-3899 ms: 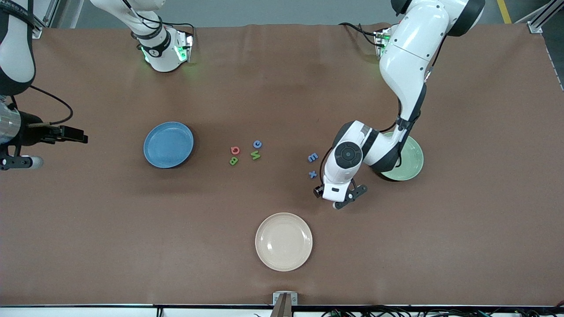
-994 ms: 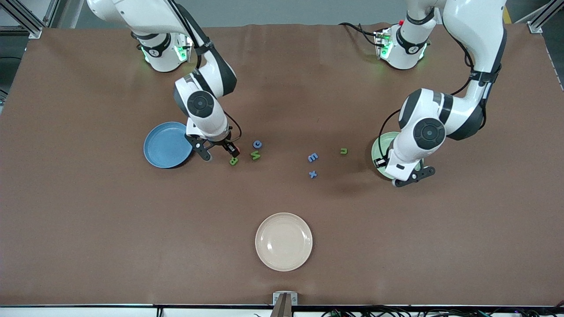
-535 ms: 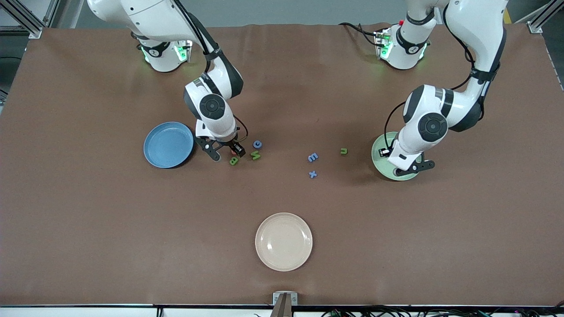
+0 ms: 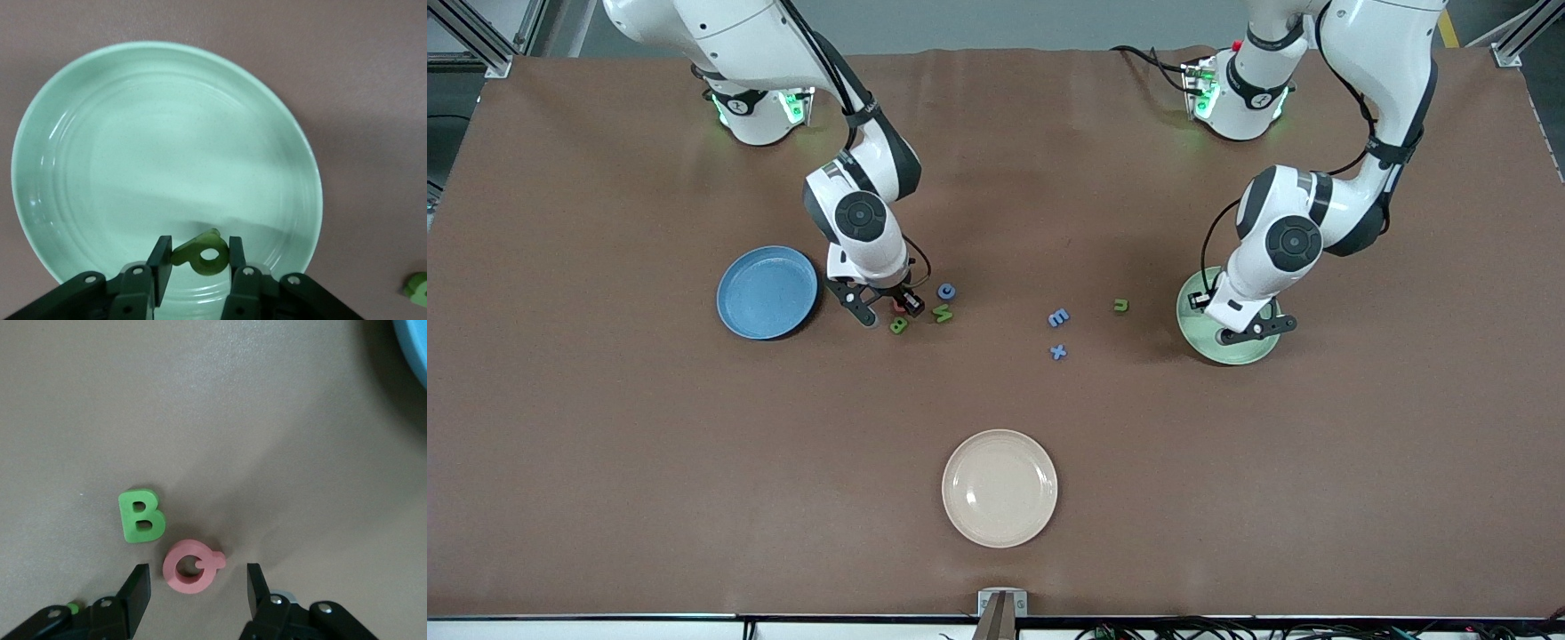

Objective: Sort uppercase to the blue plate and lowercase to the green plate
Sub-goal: 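Release the p on the green plate while the right gripper carries G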

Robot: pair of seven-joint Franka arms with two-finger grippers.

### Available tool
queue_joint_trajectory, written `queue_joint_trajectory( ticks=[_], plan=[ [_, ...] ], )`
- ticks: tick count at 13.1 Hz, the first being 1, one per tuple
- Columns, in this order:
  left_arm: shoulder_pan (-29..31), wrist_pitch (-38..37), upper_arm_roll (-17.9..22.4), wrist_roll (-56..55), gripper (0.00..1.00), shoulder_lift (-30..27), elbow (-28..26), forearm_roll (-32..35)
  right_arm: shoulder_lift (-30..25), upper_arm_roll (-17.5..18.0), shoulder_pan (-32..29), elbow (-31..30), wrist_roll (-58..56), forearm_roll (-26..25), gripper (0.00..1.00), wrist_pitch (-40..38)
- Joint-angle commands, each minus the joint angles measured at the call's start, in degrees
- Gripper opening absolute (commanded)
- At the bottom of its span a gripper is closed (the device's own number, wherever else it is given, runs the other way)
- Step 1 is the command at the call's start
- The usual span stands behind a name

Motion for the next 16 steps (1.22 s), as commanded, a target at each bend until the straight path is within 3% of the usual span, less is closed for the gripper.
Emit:
queue_joint_trajectory(
  ticks=[1,7,8,9,11,13,16],
  plan=[
    [0.9,1.5,-0.5,2.0,0.2,-1.8,-2.7,0.4,0.5,-0.4,0.5,0.2,1.6,-1.1,0.66,0.7],
    [0.9,3.4,-0.5,2.4,0.21,-1.7,-4.8,0.4,0.8,-0.5,0.5,0.3,1.7,-1.1,0.66,1.4],
    [0.9,4.1,-0.5,2.5,0.26,-1.7,-5.2,0.4,1.2,-0.4,0.5,0.3,2.0,-1.1,0.66,1.8],
    [0.8,4.2,-0.5,2.5,0.38,-1.7,-5.3,0.4,1.6,-0.5,0.6,0.3,2.2,-1.1,0.66,2.1],
    [0.8,4.2,-0.5,2.7,0.81,-1.9,-5.2,0.4,2.4,-0.5,0.5,0.5,2.2,-1.1,0.66,2.5],
    [0.3,3.8,-1.0,2.5,0.91,-2.3,-4.4,0.4,2.5,-0.6,0.5,0.5,2.2,-1.1,0.61,3.0],
    [0.3,3.6,-3.4,1.5,0.99,-2.1,-0.6,0.4,2.5,-0.6,0.4,0.5,2.2,-1.1,0.33,2.9]
  ],
)
